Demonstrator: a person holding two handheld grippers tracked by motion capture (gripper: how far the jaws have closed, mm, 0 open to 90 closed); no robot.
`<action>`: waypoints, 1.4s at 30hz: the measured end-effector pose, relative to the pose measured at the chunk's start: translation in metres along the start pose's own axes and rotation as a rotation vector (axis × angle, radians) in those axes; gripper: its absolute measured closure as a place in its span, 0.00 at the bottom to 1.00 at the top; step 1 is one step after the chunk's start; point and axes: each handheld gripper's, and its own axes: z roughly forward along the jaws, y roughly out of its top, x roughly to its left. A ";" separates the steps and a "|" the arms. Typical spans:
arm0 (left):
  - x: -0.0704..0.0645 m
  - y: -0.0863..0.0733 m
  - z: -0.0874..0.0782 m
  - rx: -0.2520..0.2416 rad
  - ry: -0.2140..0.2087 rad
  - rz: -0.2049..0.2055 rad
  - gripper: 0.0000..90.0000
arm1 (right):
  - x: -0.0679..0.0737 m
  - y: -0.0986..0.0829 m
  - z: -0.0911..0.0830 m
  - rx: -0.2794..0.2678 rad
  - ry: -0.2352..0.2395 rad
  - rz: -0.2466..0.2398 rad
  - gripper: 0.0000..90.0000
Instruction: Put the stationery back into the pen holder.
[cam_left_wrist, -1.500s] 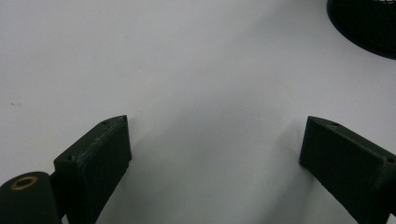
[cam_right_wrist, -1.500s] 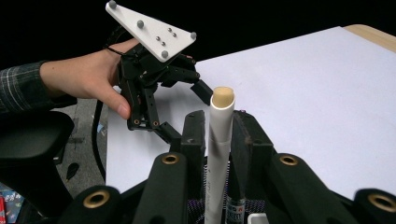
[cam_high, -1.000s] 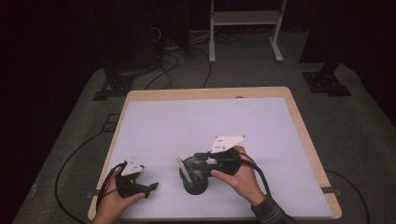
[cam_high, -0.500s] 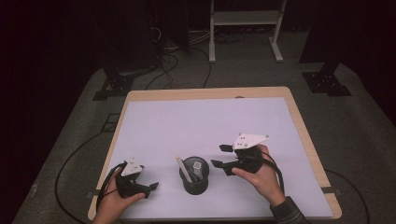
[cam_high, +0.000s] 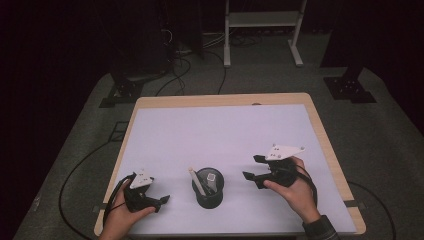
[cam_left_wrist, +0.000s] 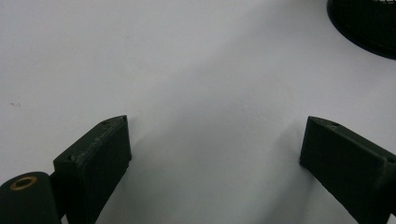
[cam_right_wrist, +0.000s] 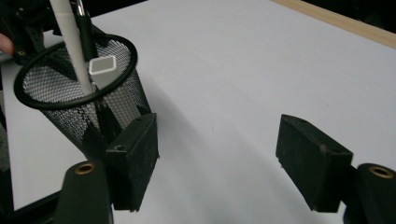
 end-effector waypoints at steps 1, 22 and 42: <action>0.000 0.000 0.000 0.002 0.000 0.000 0.09 | -0.001 -0.002 -0.001 0.001 -0.005 0.000 0.32; 0.000 0.000 0.000 0.000 0.001 0.000 0.09 | -0.027 -0.048 -0.023 0.074 -0.117 0.066 0.28; 0.000 0.000 0.000 0.000 0.000 0.000 0.09 | -0.049 -0.092 -0.050 0.133 -0.208 0.149 0.20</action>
